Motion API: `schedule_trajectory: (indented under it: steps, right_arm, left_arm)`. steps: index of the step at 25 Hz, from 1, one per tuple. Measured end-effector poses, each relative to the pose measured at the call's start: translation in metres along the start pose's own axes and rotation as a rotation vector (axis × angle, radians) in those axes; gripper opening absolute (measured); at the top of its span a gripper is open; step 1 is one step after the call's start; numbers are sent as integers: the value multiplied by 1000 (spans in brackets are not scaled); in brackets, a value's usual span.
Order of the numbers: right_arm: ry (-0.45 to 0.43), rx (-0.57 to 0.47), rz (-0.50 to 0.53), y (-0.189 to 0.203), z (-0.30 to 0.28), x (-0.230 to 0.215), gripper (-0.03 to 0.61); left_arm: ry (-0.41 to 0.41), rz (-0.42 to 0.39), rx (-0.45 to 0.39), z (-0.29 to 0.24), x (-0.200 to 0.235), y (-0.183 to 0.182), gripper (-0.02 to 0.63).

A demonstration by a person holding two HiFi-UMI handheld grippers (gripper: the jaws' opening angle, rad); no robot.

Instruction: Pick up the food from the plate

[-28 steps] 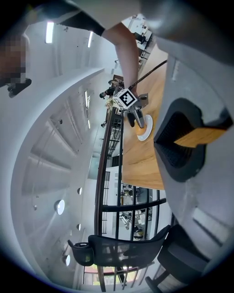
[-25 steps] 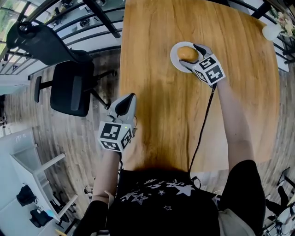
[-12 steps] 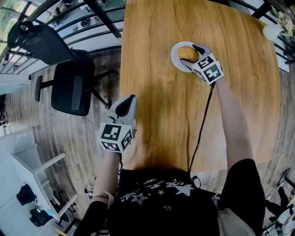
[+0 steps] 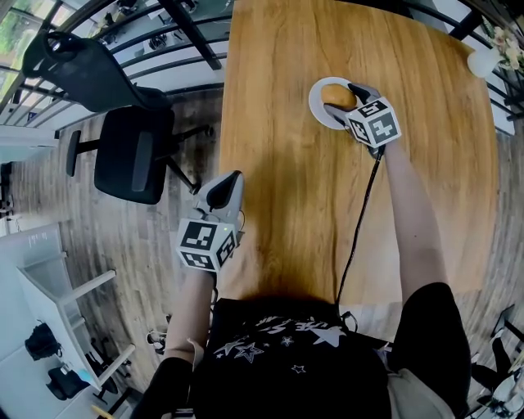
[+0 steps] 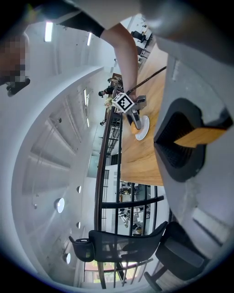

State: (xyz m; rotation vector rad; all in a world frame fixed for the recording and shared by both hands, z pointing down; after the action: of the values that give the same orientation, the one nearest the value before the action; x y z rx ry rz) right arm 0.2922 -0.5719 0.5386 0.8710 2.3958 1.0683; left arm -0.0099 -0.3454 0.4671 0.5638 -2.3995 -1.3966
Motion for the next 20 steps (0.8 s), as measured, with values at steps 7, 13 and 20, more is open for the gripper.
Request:
schedule_trajectory:
  steps: [7,13,20]
  right_arm:
    - [11,-90,-92,-23,27,23,364]
    - [29,-138,-101,-37,60,57,364]
    - [66,-171,-127,-38,103,98,364]
  left_arm:
    - [11,7,-27,20,3,2,2]
    - [47,10,-69,39,3,0,1]
    - [102,15,-103,64,7,2,2]
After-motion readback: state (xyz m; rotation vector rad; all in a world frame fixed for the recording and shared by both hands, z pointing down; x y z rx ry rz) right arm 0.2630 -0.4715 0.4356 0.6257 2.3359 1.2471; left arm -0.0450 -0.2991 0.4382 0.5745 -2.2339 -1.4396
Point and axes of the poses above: the fingertips, and each gripper's own axes: z backward along the fingers, x to its left, y out of its underside, the point moved 9 cm from there along z, backward along the fingers, and after that the axes turned 6 degrees about -z, right-handed, at the moved point
